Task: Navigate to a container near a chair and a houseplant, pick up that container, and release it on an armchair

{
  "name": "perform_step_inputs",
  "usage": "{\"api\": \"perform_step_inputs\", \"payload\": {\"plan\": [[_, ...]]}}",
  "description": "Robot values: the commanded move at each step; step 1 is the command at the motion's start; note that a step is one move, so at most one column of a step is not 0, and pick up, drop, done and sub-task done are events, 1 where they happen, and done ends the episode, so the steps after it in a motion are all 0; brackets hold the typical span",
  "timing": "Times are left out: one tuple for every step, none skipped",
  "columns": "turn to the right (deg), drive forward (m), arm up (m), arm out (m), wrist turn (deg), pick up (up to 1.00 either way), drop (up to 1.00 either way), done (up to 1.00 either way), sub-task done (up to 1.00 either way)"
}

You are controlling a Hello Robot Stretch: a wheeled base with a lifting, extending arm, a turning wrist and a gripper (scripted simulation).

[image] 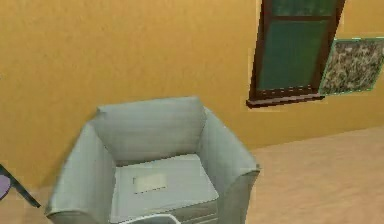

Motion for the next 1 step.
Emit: {"api": "perform_step_inputs", "payload": {"plan": [[0.0, 0.40, 0.00, 0.00, 0.0, 0.00, 0.00, 0.00, 0.00]]}}
